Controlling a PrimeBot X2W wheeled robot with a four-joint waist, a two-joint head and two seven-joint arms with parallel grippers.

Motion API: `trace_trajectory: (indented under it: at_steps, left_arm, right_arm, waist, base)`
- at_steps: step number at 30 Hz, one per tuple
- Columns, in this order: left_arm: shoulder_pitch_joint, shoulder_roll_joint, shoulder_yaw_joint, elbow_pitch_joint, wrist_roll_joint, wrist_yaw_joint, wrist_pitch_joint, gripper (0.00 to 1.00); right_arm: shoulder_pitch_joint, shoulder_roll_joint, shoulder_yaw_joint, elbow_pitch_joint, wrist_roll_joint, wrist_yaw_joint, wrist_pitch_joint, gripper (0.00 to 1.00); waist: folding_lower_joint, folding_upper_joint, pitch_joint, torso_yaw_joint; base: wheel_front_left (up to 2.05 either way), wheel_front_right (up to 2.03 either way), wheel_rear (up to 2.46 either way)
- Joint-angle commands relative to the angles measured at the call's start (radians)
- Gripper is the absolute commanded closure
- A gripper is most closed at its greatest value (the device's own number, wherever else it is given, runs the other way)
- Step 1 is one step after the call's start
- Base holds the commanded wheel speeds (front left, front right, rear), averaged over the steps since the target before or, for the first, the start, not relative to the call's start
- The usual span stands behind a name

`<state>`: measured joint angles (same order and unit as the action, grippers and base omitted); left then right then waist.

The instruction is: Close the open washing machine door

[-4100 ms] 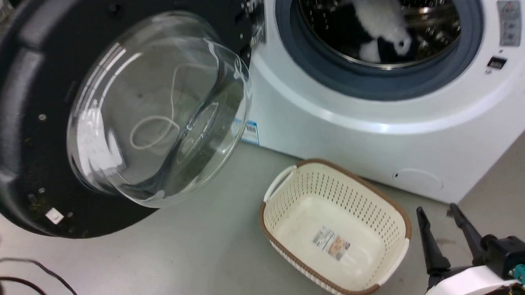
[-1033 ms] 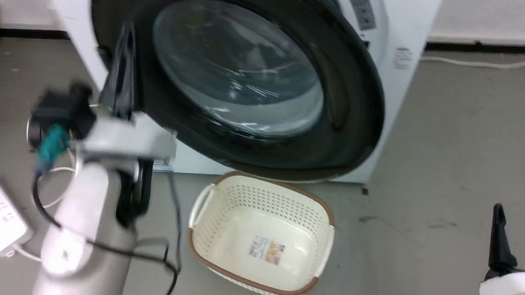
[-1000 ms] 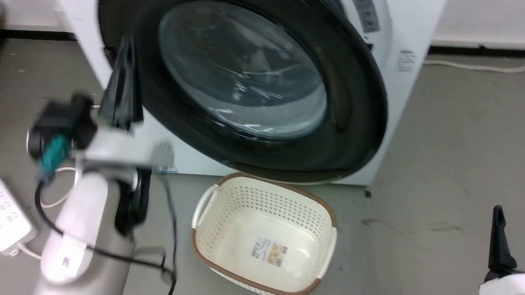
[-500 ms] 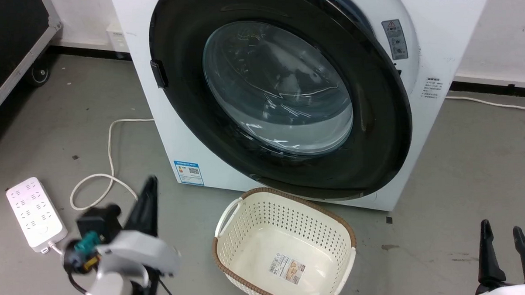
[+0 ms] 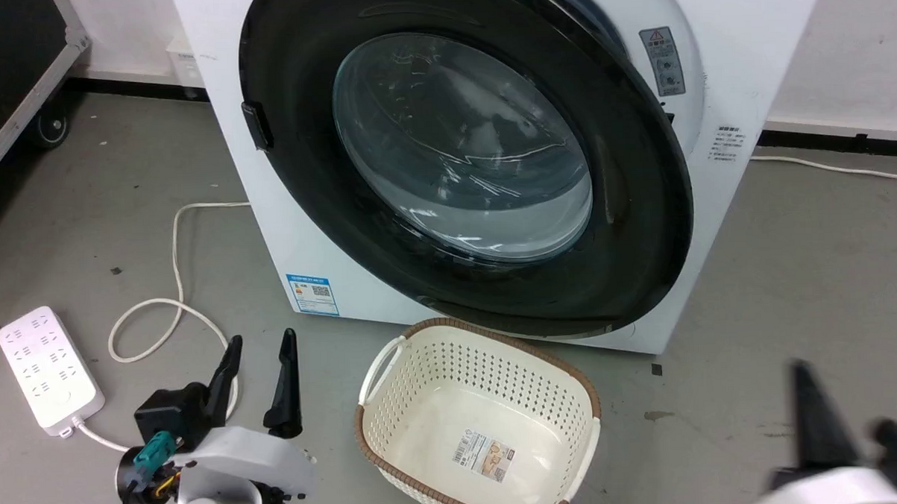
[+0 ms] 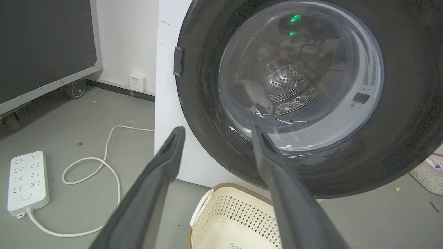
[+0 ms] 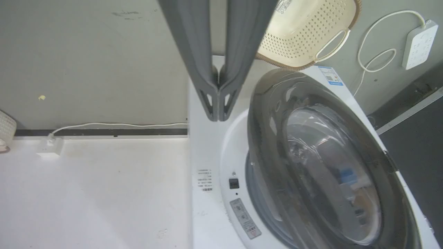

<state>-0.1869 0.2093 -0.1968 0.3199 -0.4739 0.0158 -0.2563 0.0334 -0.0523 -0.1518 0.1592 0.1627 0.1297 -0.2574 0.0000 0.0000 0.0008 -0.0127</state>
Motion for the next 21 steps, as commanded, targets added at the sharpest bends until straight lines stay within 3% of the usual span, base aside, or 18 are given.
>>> trace_trajectory:
  at_steps: [1, 5, 9, 15, 21]
  left_arm:
    - [0.021, -0.005, 0.010, -0.011, 0.010, 0.005, -0.005, 0.00]
    - [0.033, -0.024, 0.025, -0.043, 0.034, 0.005, -0.005, 0.00]
    - [0.026, -0.044, 0.035, -0.070, 0.055, -0.002, -0.005, 0.00]
    - [0.004, -0.070, 0.048, -0.096, 0.085, -0.015, -0.005, 0.00]
    - [-0.013, -0.089, 0.069, -0.119, 0.106, -0.027, -0.005, 0.00]
  right_arm:
    - [-0.020, 0.002, 0.038, -0.005, -0.015, 0.001, -0.004, 1.00]
    - [-0.117, 0.002, 0.187, 0.073, -0.045, 0.001, 0.050, 1.00]
    - [-0.269, 0.002, 0.230, 0.197, -0.081, 0.001, 0.112, 1.00]
    - [-0.470, 0.002, 0.143, 0.397, -0.138, 0.001, 0.107, 1.00]
    - [-0.609, 0.002, 0.026, 0.516, -0.201, 0.001, 0.067, 1.00]
  waist:
    - [0.0000, 0.0000, 0.002, -0.001]
    - [0.0000, 0.0000, 0.024, 0.008]
    - [0.0000, 0.0000, 0.056, 0.033]
    - [0.0000, 0.0000, 0.115, 0.075]
    - [0.0000, 0.0000, 0.171, 0.107]
  base:
    - [0.00, 0.00, 0.00]
    - [0.00, 0.00, 0.00]
    - [0.00, 0.00, 0.00]
    - [0.00, 0.00, 0.00]
    - [0.00, 0.00, 0.00]
